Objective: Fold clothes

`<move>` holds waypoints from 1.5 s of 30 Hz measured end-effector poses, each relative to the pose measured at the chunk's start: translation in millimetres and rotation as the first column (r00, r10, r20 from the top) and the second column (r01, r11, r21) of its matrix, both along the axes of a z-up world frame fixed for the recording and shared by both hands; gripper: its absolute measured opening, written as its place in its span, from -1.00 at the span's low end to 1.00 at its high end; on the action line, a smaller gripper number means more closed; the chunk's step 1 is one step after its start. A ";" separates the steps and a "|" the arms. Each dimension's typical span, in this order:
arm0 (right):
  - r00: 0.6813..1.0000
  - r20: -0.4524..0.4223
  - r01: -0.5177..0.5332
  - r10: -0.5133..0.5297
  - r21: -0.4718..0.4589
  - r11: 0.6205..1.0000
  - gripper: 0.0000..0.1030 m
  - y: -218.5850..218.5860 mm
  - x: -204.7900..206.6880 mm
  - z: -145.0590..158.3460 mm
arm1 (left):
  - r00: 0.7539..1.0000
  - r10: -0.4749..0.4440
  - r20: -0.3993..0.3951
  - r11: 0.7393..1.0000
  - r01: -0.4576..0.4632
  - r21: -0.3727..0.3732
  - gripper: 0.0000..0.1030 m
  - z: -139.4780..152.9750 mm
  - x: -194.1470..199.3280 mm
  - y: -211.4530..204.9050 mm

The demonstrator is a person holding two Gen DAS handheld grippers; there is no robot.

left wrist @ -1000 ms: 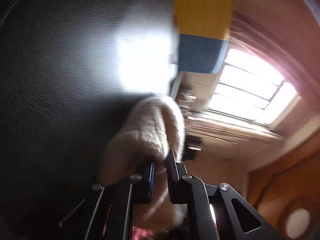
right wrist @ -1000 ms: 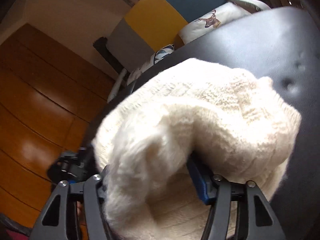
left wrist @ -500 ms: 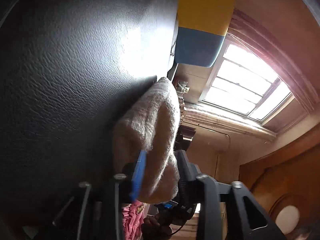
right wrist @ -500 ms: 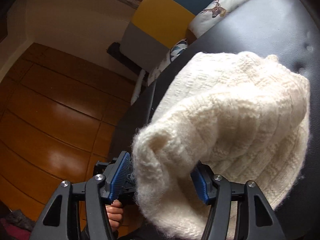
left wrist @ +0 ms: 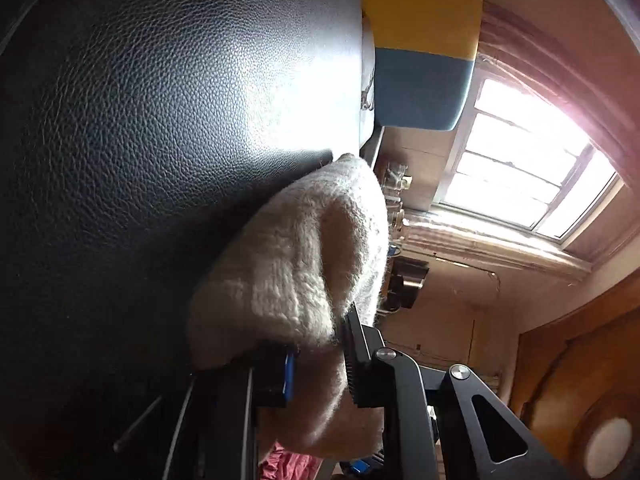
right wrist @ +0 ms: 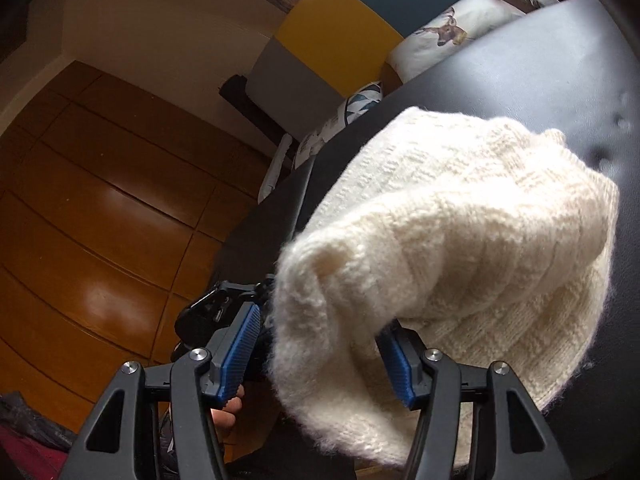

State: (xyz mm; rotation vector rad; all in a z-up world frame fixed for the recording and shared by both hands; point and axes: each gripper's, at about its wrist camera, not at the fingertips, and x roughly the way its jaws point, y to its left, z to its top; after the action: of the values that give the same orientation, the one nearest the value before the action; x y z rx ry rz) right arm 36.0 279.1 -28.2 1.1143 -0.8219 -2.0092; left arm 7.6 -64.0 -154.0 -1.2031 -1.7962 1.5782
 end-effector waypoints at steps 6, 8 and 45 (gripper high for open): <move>0.997 0.064 -0.040 0.036 0.054 0.998 0.16 -1.5 1.1 -15.8 | 0.970 -0.081 -0.229 0.993 0.097 0.062 -0.65 45.4 42.8 -18.0; 0.993 0.109 -0.056 0.046 0.095 0.994 0.16 -5.6 2.7 -31.9 | 0.977 -0.141 -0.160 0.990 0.139 -0.023 -0.65 26.0 49.0 -24.9; 0.984 0.103 0.113 -0.142 0.247 0.962 -0.57 8.3 -62.0 -12.8 | 0.974 -0.212 -0.079 0.977 0.213 0.012 -0.71 -29.2 69.1 -37.5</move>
State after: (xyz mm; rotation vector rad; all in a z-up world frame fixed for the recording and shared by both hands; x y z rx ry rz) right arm -26.0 287.4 -41.0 1.3607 -0.7404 -2.2120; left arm 76.7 -101.5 -183.2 -1.2614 -1.5745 1.4602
